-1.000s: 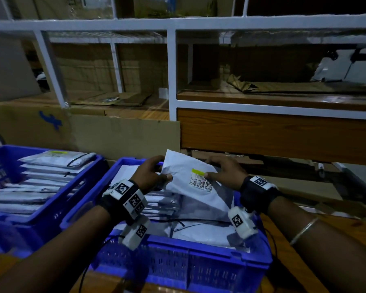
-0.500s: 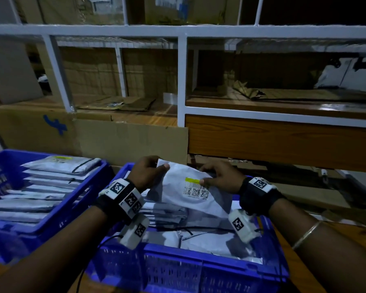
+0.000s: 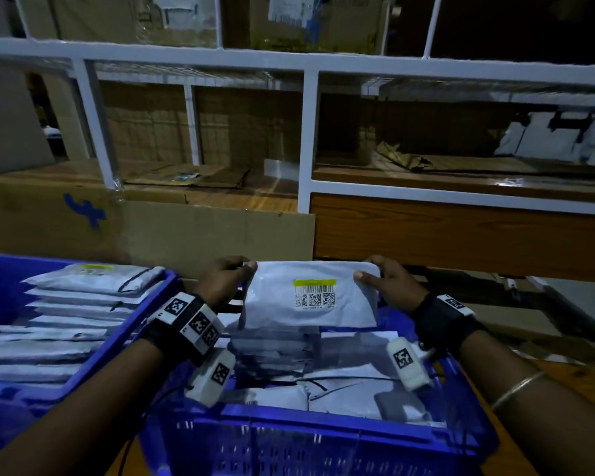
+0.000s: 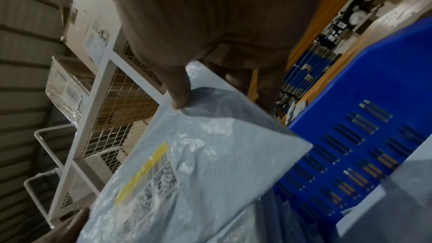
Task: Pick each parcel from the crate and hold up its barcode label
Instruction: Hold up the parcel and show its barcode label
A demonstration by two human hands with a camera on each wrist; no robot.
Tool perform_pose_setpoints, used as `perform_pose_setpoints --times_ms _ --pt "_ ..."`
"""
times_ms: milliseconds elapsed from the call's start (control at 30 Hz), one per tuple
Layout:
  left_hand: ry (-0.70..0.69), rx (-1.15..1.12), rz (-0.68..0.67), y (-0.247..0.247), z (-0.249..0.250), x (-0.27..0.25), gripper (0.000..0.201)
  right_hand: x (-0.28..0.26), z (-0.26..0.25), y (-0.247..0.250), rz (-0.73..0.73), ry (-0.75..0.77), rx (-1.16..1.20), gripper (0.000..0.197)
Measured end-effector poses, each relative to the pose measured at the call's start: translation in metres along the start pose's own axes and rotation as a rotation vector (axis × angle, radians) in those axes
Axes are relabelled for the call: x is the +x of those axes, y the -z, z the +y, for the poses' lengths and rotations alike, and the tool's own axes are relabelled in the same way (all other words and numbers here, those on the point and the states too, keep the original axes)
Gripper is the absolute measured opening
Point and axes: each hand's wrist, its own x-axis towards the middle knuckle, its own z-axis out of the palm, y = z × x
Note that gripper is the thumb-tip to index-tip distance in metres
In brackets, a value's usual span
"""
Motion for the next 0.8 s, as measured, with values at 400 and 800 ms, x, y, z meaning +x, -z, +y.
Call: perform_pose_setpoints --times_ms 400,800 --pt "0.070 0.105 -0.250 0.015 -0.003 0.010 0.027 0.004 -0.021 -0.016 0.124 -0.012 0.233 0.014" --pt "0.001 0.071 -0.080 0.033 -0.009 0.015 0.011 -0.009 -0.022 -0.014 -0.049 -0.122 0.235 0.098"
